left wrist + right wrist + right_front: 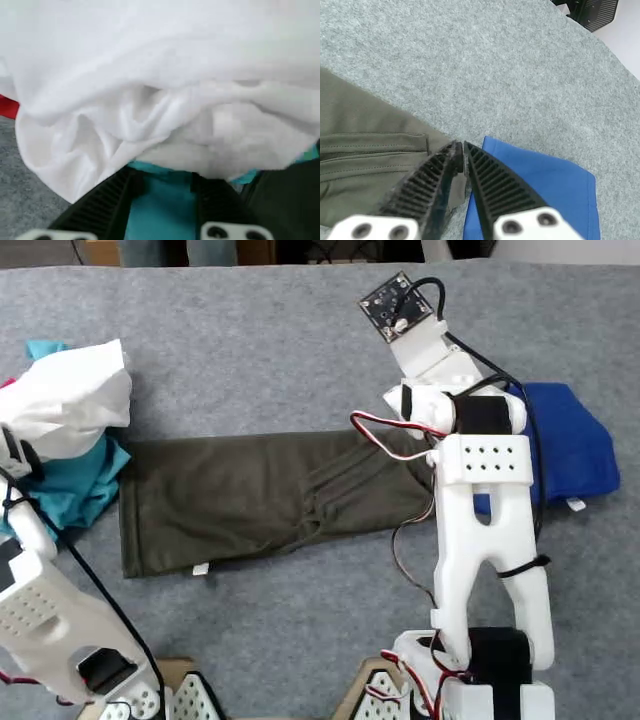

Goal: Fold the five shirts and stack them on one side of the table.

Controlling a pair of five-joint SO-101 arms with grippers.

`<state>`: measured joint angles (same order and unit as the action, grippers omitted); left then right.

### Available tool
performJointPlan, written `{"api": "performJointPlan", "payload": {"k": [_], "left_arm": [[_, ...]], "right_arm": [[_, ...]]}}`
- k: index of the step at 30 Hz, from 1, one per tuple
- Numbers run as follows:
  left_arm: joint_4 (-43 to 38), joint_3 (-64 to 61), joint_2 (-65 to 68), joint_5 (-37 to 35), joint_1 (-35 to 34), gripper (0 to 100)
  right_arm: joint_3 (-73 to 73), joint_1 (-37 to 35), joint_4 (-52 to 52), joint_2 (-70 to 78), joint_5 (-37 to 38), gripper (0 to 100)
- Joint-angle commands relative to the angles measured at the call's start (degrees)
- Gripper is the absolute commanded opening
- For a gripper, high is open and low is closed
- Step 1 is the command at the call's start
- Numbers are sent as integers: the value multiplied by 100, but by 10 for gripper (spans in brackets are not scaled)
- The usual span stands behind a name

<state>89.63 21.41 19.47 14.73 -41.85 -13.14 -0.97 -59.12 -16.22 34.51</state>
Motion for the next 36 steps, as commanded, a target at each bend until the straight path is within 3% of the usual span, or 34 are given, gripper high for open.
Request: {"api": "performJointPlan", "payload": {"k": [1, 5, 12, 21, 36], "left_arm": [[1160, 1455, -62, -44, 567, 178], [1143, 1349, -431, -316, 954, 206], [1108, -743, -1705, -466, 2141, 220], [-589, -3213, -1899, -413, 1921, 221], [-1864, -4277, -1890, -413, 1719, 220]], "right_arm": [[101, 97, 105, -303, 53, 15], [84, 97, 105, -295, 53, 15], [84, 97, 105, -286, 53, 15], [75, 352, 264, -295, 53, 15], [92, 396, 264, -295, 53, 15]]}}
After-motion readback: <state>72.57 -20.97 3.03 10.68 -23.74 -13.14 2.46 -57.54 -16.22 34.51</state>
